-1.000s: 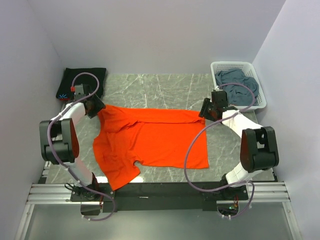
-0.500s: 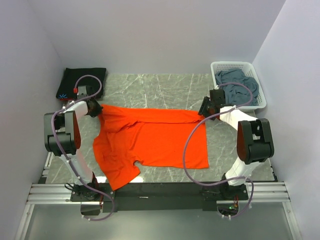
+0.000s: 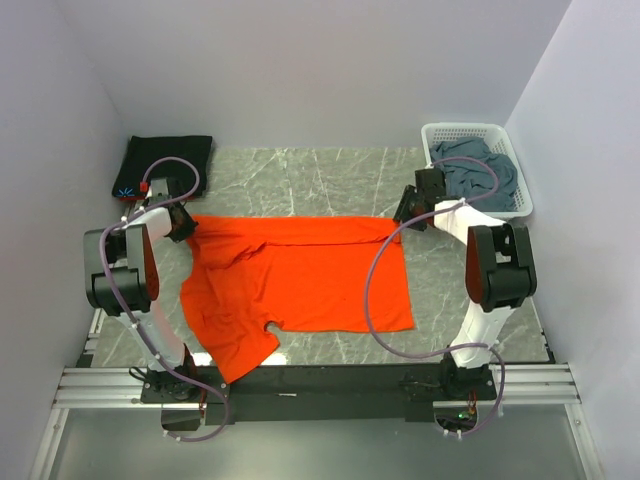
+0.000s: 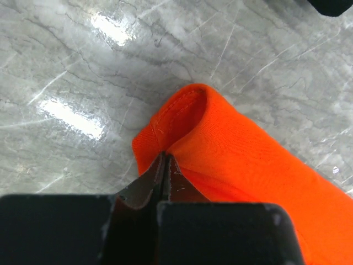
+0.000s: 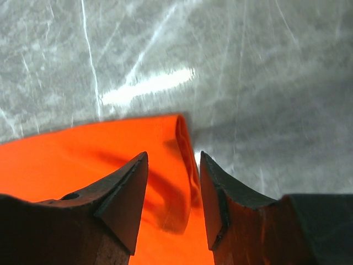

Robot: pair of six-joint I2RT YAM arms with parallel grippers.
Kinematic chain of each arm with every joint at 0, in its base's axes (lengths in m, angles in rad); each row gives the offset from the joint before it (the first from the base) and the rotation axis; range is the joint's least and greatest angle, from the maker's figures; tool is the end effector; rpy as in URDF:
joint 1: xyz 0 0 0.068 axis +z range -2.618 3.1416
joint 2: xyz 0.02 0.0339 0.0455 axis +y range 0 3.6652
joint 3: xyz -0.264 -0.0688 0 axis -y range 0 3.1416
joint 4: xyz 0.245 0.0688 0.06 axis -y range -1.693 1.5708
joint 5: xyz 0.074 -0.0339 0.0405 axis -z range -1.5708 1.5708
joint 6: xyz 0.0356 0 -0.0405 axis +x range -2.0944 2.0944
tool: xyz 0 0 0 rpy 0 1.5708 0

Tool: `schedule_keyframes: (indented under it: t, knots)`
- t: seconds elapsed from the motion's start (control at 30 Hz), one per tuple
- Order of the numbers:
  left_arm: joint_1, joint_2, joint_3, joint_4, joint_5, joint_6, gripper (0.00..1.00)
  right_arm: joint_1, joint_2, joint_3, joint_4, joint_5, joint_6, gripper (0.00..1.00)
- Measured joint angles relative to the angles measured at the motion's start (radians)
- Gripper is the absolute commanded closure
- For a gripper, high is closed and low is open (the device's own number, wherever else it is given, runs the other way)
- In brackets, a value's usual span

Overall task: Fold and stack the t-shirts
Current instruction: Fold the tshirt

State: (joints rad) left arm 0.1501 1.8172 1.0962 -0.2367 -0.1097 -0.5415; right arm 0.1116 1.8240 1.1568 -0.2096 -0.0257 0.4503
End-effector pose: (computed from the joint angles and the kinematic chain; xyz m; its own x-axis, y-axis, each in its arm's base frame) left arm 0.3662 0.0593 0.1634 -0.5843 -0.6065 -0.5392 -0.5976 0.7711 -0.2198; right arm 0.3833 0.0439 0.1804 -0.7433 0.3545 -0.5673 0.2175 0.9300 0.2962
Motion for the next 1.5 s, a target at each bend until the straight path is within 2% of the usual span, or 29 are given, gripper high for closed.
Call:
schedule_keyframes:
  t: [0.33, 0.63, 0.73, 0.93, 0.97, 1.0, 1.3, 1.33, 1.5]
  knots:
    - [0.000, -0.001, 0.000, 0.000, -0.013, 0.018, 0.99, -0.011, 0.124, 0.146, -0.064, -0.060, -0.043, 0.56]
    - [0.000, -0.001, 0.000, 0.000, -0.016, 0.026, 0.99, -0.011, 0.150, 0.158, -0.145, -0.093, -0.060, 0.57]
    - [0.000, 0.000, 0.000, 0.000, -0.017, 0.029, 0.99, -0.011, 0.150, 0.159, -0.154, -0.099, -0.070, 0.63]
    - [0.000, 0.000, 0.000, -0.001, -0.021, 0.031, 0.99, -0.013, 0.178, 0.196, -0.174, -0.100, -0.081, 0.91]
    - [0.000, 0.000, 0.000, -0.001, -0.021, 0.033, 1.00, -0.013, 0.181, 0.203, -0.178, -0.100, -0.079, 0.98]
    - [0.000, 0.000, 0.001, -0.002, -0.022, 0.033, 0.99, -0.015, 0.186, 0.213, -0.183, -0.100, -0.081, 0.99]
    - [0.000, 0.006, 0.021, -0.023, -0.036, 0.056, 0.99, -0.038, 0.279, 0.382, -0.248, -0.086, -0.108, 0.98]
    - [0.000, 0.013, 0.028, -0.024, -0.036, 0.059, 0.99, -0.039, 0.290, 0.399, -0.255, -0.086, -0.112, 0.96]
    - [-0.001, 0.034, 0.054, -0.027, -0.034, 0.072, 0.97, -0.039, 0.321, 0.441, -0.285, -0.076, -0.132, 0.68]
